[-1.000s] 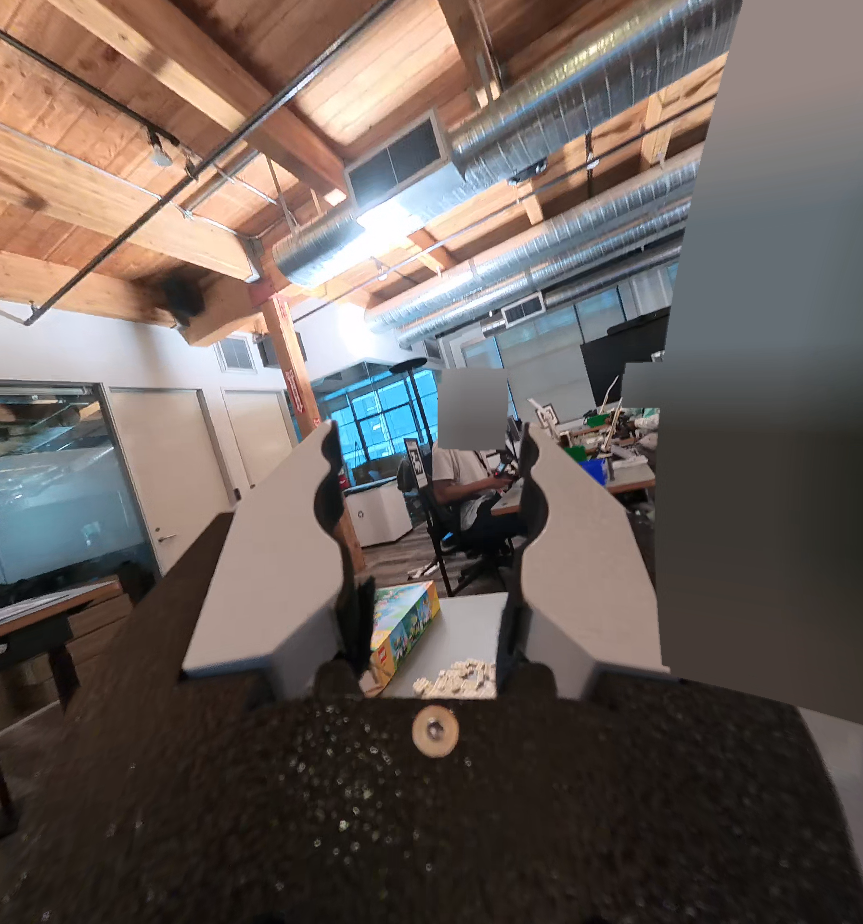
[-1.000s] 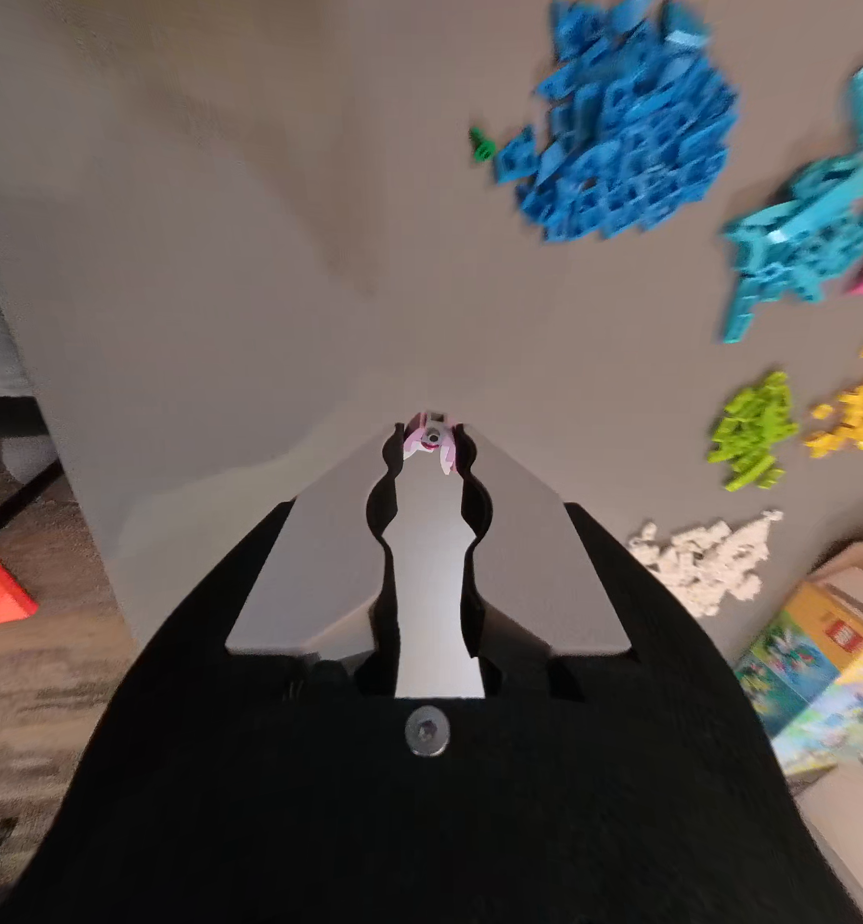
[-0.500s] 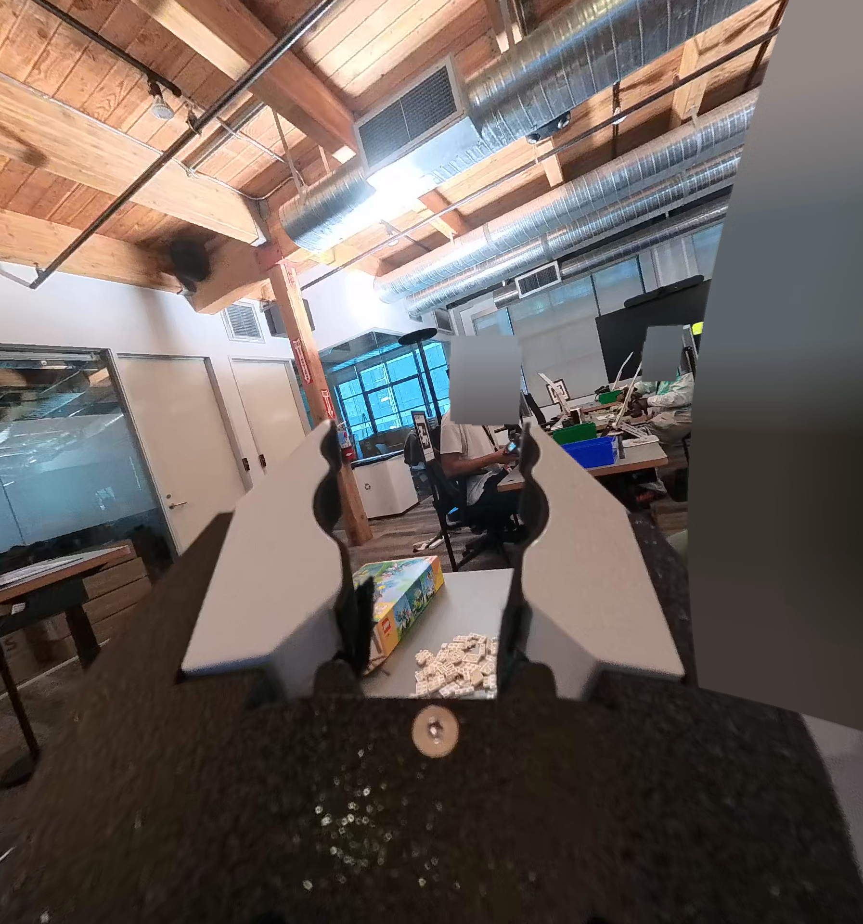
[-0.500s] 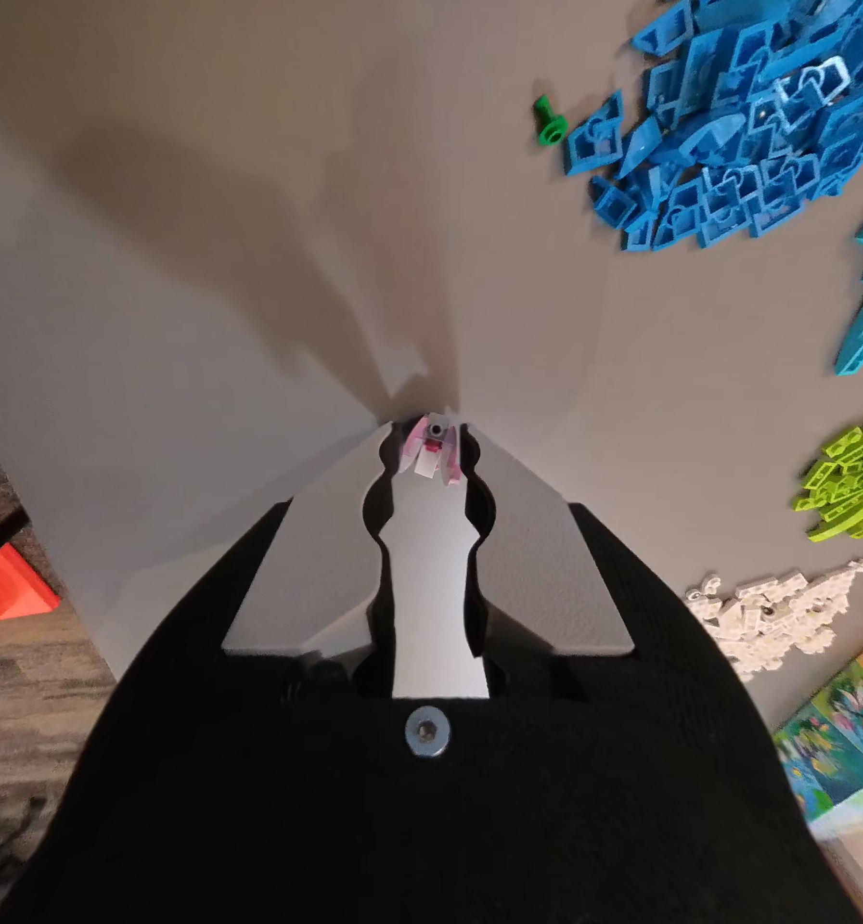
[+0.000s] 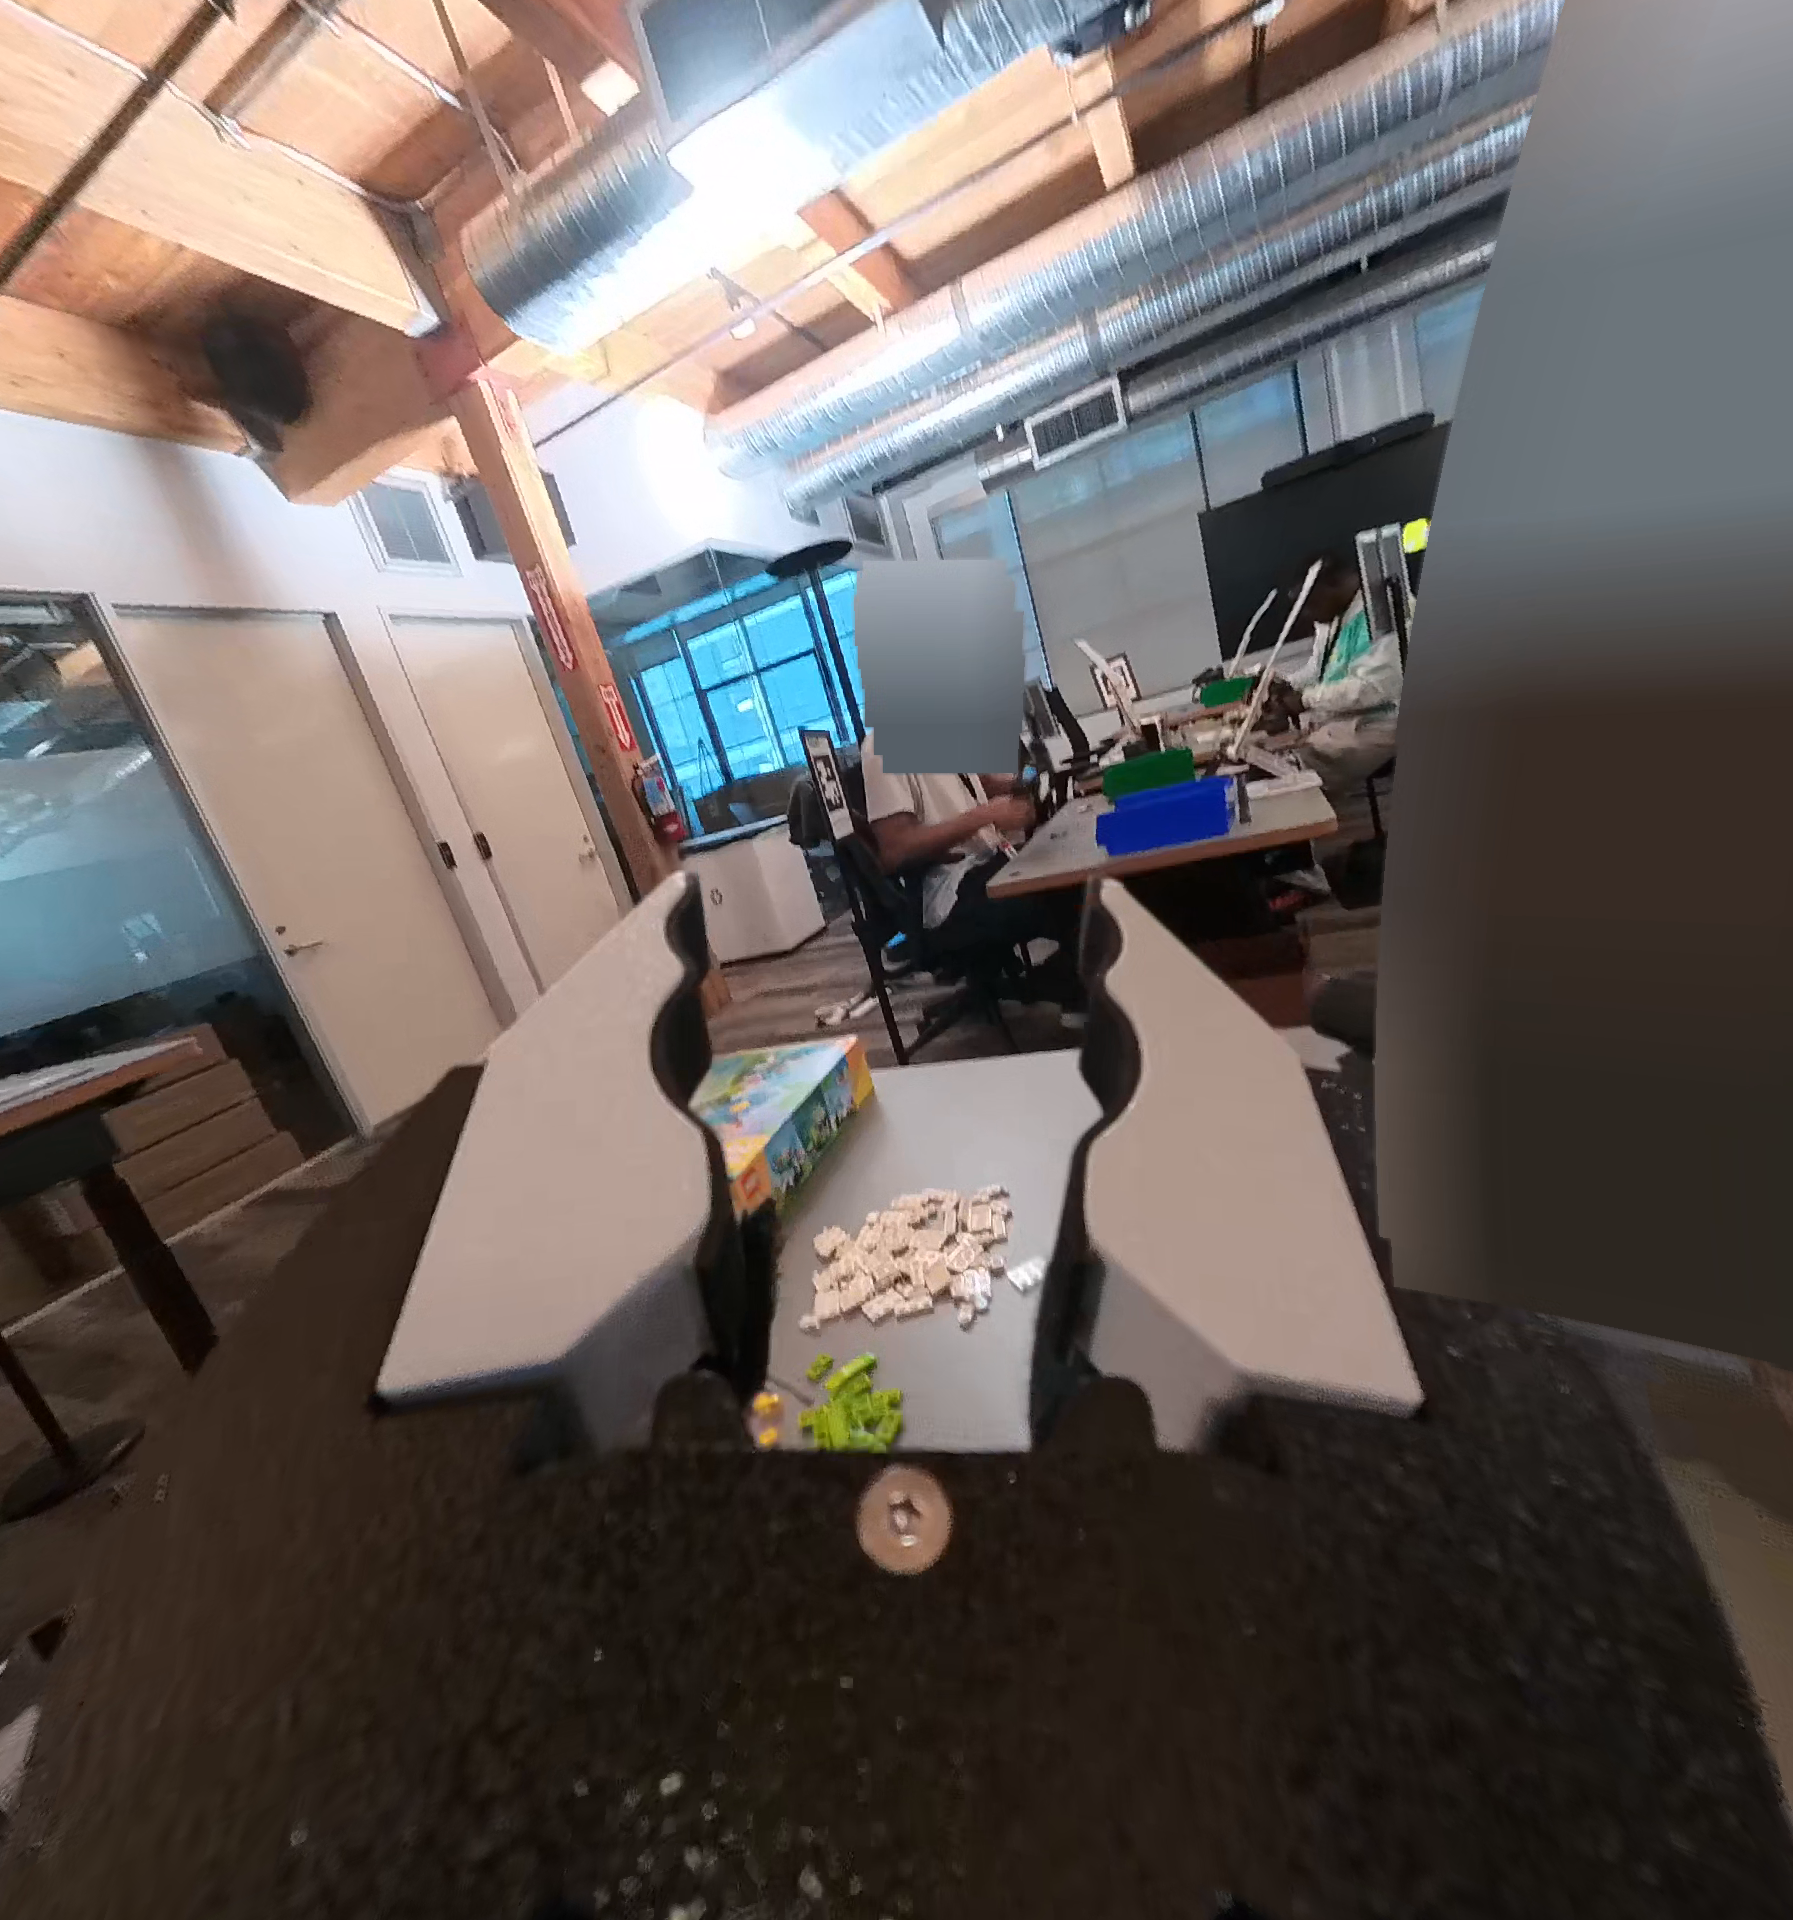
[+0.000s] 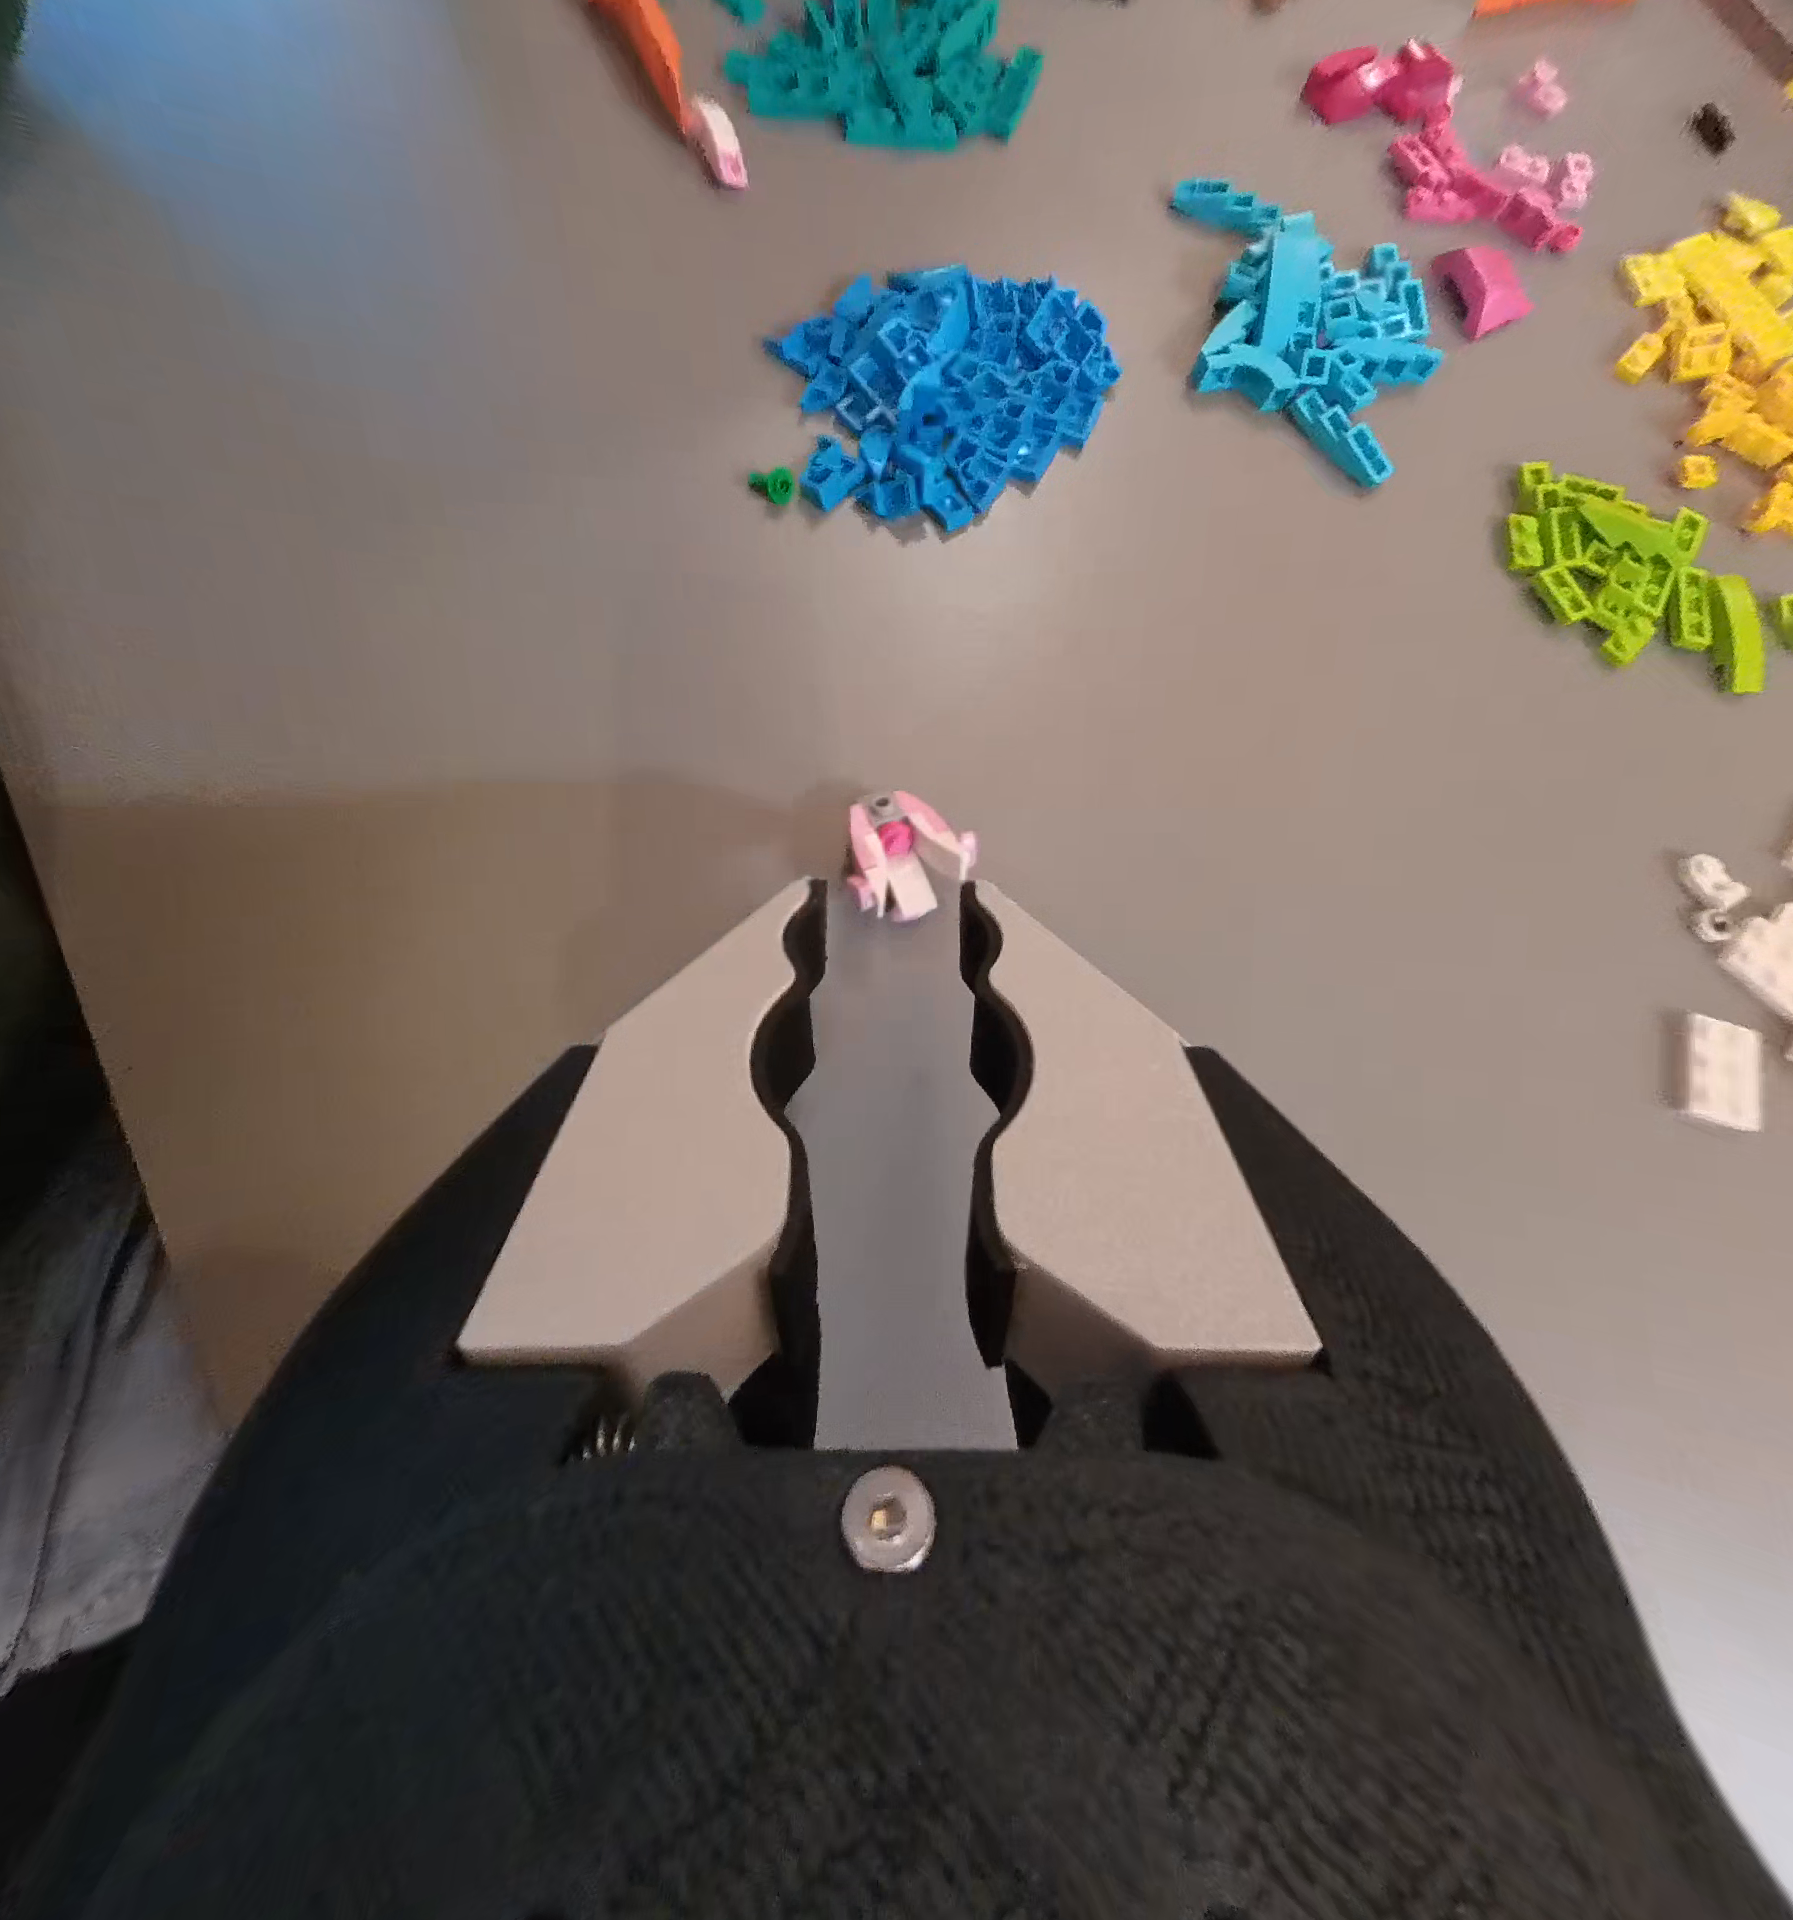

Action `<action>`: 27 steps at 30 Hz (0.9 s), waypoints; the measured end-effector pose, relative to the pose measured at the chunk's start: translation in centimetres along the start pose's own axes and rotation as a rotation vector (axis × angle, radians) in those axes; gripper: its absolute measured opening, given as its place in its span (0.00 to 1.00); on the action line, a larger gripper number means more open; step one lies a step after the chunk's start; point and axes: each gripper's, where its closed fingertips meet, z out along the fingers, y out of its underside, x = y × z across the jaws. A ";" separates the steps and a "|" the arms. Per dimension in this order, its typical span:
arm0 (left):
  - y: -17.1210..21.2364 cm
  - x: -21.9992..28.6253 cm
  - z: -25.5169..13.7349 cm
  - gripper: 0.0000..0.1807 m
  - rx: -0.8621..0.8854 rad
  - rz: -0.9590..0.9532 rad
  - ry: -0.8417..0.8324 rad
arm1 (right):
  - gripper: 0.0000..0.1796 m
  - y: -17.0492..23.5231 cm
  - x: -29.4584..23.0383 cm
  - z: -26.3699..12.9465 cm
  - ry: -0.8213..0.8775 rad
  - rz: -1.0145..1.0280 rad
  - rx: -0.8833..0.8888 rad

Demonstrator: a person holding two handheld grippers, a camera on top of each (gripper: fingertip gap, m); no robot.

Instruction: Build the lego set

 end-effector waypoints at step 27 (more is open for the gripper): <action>19.8 15.4 -2.0 0.30 -0.489 -0.391 0.208 | 0.15 -5.2 -1.5 -0.2 -0.304 -0.062 0.429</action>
